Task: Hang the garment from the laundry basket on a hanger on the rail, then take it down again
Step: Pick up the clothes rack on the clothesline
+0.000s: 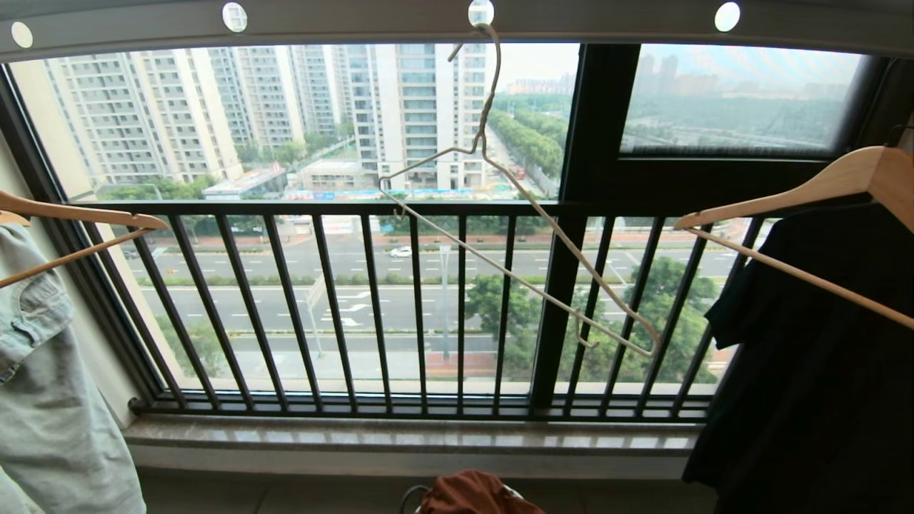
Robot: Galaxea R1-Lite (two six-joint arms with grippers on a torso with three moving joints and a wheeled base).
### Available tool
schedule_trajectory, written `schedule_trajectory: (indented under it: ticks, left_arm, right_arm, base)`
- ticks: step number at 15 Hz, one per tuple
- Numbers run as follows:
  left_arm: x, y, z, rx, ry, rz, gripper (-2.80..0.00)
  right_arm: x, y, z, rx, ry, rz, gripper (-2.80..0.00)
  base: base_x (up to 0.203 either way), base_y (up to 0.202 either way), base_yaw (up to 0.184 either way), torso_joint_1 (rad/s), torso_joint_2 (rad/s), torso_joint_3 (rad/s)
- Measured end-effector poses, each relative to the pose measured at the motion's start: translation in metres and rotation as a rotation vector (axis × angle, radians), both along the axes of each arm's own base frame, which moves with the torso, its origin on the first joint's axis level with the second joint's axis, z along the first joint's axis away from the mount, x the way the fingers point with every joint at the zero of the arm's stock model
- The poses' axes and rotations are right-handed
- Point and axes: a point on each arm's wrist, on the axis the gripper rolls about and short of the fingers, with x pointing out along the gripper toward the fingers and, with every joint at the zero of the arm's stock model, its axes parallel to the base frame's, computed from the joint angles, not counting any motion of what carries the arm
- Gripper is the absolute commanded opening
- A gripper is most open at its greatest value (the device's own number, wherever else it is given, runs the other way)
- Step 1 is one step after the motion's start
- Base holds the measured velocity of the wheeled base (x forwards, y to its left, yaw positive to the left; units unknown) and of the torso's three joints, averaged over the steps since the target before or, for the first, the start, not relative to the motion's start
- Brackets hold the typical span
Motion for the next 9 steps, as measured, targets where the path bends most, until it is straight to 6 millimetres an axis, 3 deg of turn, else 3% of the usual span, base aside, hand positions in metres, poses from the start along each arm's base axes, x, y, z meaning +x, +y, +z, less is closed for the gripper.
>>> schedule_trajectory:
  ticks: [3,6,7,9]
  left_arm:
    - [0.000,0.000,0.000,0.000,0.000,0.000,-2.80]
    - [0.000,0.000,0.000,0.000,0.000,0.000,-2.80]
    - [0.000,0.000,0.000,0.000,0.000,0.000,-2.80]
    - [0.000,0.000,0.000,0.000,0.000,-0.001,-2.80]
  right_arm:
    - [0.051,0.025,0.023,0.021,0.056,0.206,-2.80]
    - [0.093,0.061,0.022,-0.008,0.121,0.255,-2.80]
    - [0.103,0.072,0.019,-0.025,0.135,0.264,0.00]
    - [0.118,0.094,0.011,-0.065,0.170,0.310,0.00]
  base:
    - [0.000,0.000,0.000,0.000,0.00,0.000]
    - [0.000,0.000,0.000,0.000,0.00,0.000]
    - [0.000,0.000,0.000,0.000,0.00,0.000]
    - [0.000,0.000,0.000,0.000,0.00,0.000]
